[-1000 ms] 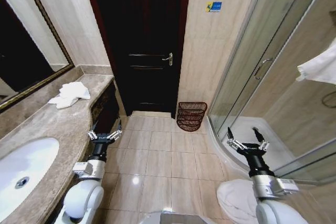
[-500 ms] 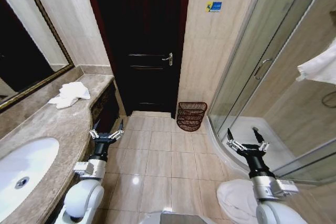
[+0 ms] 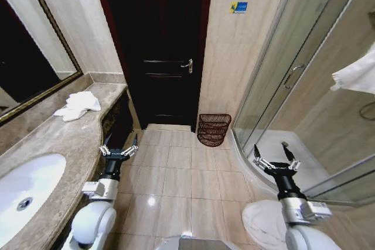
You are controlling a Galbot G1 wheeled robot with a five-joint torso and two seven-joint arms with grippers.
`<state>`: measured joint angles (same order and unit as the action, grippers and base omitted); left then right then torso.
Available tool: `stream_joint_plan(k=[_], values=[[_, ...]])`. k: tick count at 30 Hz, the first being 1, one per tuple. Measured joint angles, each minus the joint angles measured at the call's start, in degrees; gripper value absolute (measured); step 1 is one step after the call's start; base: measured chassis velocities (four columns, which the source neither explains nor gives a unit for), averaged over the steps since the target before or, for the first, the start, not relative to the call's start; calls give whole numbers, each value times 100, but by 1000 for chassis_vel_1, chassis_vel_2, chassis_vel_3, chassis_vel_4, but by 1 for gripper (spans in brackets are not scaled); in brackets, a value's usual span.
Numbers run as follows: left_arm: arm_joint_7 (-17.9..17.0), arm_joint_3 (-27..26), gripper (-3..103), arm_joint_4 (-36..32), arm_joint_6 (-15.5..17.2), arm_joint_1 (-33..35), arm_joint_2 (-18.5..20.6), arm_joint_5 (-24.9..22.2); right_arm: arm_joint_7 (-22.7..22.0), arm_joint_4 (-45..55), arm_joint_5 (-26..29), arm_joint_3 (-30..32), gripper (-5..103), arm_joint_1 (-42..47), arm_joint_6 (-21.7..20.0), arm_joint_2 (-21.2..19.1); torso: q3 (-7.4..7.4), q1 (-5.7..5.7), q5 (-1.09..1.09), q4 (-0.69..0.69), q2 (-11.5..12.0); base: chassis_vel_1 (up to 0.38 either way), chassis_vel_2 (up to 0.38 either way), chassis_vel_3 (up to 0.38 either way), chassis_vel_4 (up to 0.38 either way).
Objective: Discard the used towel into the hamper.
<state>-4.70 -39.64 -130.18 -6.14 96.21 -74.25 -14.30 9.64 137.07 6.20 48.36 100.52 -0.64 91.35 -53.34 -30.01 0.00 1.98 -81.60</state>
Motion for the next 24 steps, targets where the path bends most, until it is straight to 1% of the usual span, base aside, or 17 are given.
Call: stream_joint_plan(k=[4, 15, 24], values=[[-1, 4, 100, 0, -7, -3, -13, 33, -13, -49, -6, 21, 100, -26, 100, 1, 0, 0, 0, 0, 0, 0, 0, 0, 0], [-19, 7, 100, 22, -33, -3, -18, 38, -25, -63, -6, 26, 100, -4, 156, 3, 0, 0, 0, 0, 0, 0, 0, 0, 0], [-28, 26, 100, 45, -42, 2, -33, 35, -23, -21, -7, 36, 100, 28, 200, -9, 0, 0, 0, 0, 0, -43, 34, 40, -45]])
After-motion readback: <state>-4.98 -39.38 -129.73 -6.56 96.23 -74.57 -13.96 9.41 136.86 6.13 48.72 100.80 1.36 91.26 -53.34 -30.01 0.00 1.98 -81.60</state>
